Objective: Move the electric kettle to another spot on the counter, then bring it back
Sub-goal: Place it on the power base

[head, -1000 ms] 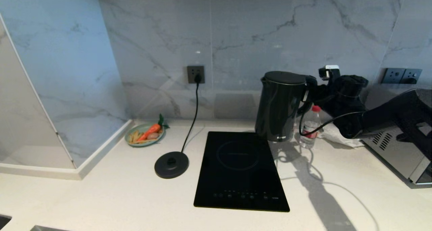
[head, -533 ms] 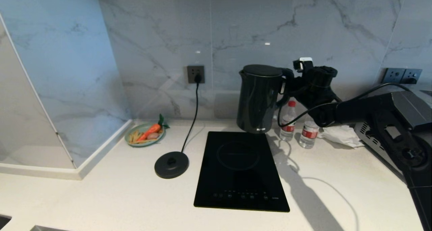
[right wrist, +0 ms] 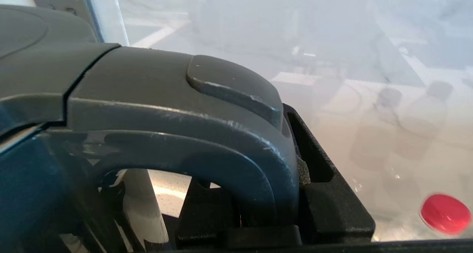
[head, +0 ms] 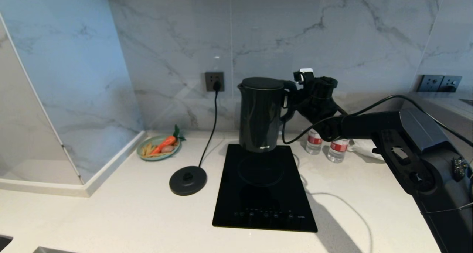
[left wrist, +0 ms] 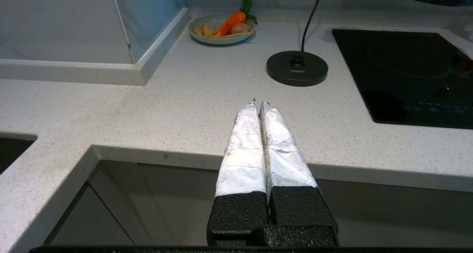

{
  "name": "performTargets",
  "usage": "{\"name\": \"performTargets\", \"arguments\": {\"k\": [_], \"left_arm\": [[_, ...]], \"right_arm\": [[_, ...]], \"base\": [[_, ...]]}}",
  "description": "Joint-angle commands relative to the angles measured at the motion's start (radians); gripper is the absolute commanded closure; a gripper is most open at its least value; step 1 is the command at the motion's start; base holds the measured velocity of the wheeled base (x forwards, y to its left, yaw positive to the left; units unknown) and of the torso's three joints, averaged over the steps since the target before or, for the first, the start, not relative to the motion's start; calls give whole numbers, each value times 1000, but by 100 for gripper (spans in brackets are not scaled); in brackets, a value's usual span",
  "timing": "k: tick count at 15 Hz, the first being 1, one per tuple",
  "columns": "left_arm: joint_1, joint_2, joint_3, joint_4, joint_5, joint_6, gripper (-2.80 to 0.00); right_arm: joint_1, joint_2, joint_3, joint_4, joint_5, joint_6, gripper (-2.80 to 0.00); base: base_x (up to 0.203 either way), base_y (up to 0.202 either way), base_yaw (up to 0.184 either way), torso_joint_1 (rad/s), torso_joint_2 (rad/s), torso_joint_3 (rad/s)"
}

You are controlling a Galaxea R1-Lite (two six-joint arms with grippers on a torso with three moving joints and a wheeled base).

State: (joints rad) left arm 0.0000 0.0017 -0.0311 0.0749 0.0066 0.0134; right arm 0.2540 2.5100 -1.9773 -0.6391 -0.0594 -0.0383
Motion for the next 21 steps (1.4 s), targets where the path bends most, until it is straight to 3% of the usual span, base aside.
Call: {"name": "performTargets", "arguments": {"k": [1, 8, 21], "left_arm": [[0, 0, 0, 0, 0, 0, 0], [0, 0, 0, 0, 1, 3, 0], [0, 0, 0, 0, 1, -9, 0]], "right_arm": [[18, -35, 23, 1, -13, -2, 0], [86, -114, 85, 13, -43, -5, 0], [100, -131, 114, 13, -69, -6, 0]], "base": [[0, 0, 0, 0, 0, 0], [0, 0, 0, 0, 0, 0], [0, 0, 0, 0, 0, 0]]}}
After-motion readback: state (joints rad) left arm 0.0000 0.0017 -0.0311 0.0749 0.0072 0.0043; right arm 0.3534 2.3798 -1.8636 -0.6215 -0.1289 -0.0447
